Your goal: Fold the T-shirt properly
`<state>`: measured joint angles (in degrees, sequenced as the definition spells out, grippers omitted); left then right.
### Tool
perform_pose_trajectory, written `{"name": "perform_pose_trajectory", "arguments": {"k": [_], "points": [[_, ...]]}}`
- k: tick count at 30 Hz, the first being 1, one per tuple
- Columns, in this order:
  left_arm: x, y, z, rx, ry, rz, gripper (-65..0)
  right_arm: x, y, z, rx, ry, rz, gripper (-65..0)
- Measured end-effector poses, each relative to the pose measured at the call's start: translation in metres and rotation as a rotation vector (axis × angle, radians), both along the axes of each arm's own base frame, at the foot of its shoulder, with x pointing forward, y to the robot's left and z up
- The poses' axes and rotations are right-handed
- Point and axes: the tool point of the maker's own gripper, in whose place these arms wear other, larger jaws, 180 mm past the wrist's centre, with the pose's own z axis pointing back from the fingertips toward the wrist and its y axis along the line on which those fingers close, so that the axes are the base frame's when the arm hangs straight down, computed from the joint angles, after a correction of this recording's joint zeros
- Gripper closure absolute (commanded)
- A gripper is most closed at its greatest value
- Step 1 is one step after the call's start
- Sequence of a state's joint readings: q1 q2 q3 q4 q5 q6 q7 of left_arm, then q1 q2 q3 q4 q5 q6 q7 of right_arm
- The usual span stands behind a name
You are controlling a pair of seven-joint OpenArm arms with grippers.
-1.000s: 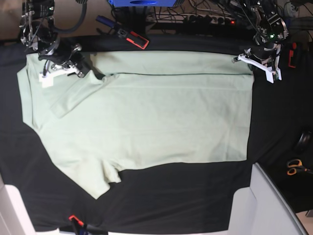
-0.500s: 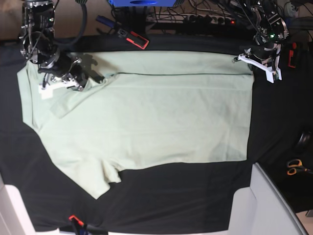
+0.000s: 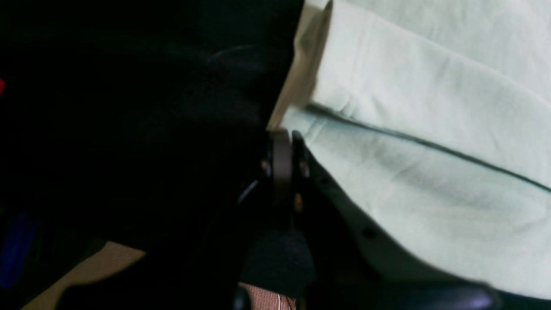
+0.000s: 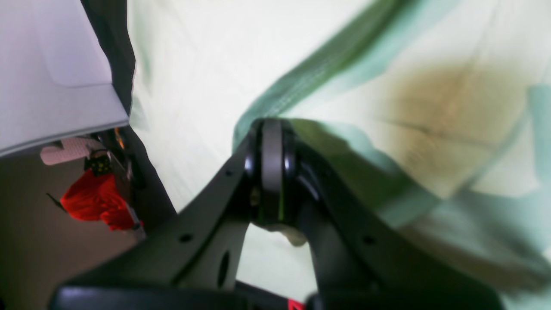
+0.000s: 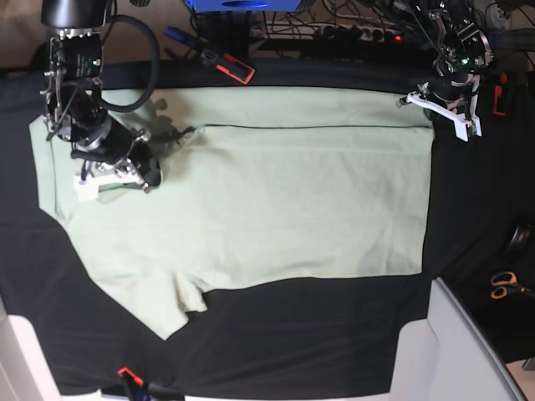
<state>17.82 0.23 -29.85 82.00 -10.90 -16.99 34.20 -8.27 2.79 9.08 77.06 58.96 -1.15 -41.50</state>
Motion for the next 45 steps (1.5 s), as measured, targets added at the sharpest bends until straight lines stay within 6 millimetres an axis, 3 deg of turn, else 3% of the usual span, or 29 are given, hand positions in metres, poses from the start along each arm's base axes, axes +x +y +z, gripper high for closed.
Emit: {"name": "perform_pose_trajectory", "arguments": {"k": [9, 15, 21, 23, 25, 27, 28, 31, 33, 35, 40, 45], "points": [[0.000, 0.000, 0.000, -0.001, -0.001, 0.001, 0.0, 0.015, 0.010, -0.014, 0.038, 0.040, -0.007, -0.1], [0.000, 0.000, 0.000, 0.002, 0.000, 0.000, 0.0, 0.039, 0.025, -0.001, 0.038, -0.005, 0.038, -0.1], [0.000, 0.000, 0.000, 0.001, 0.001, 0.000, 0.0, 0.046, 0.043, -0.002, 0.056, 0.029, 0.053, -0.1], [0.000, 0.000, 0.000, 0.001, 0.000, 0.001, 0.0, 0.051, 0.045, 0.008, 0.046, 0.006, 0.065, -0.1], [0.000, 0.000, 0.000, 0.002, 0.000, 0.001, 0.0, 0.057, 0.042, 0.038, 0.025, -0.073, 0.059, -0.1], [0.000, 0.000, 0.000, 0.002, 0.001, 0.001, 0.0, 0.055, 0.030, 0.073, 0.016, -0.141, 0.008, 0.0], [0.000, 0.001, 0.000, 0.002, 0.000, 0.001, 0.0, 0.049, 0.018, 0.077, 0.012, -0.126, -0.050, 0.0], [0.000, 0.001, 0.000, 0.003, 0.001, 0.001, 0.0, 0.004, -0.009, 0.043, 0.021, 0.033, -0.175, 0.0], [0.000, 0.001, 0.000, 0.004, 0.002, 0.000, 0.0, -0.042, -0.011, 0.011, 0.045, 0.169, -0.198, 0.0], [0.000, 0.001, 0.000, 0.004, 0.002, 0.000, 0.0, -0.067, -0.010, -0.003, 0.040, 0.230, -0.203, 0.0], [0.000, 0.001, 0.000, 0.003, 0.004, -0.003, 0.0, -0.057, -0.017, -0.002, -0.031, 0.150, -0.200, 0.0], [0.000, 0.002, 0.001, 0.005, 0.004, -0.005, 0.0, -0.056, -0.013, -0.026, -0.013, 0.213, -0.197, 0.0]]}}
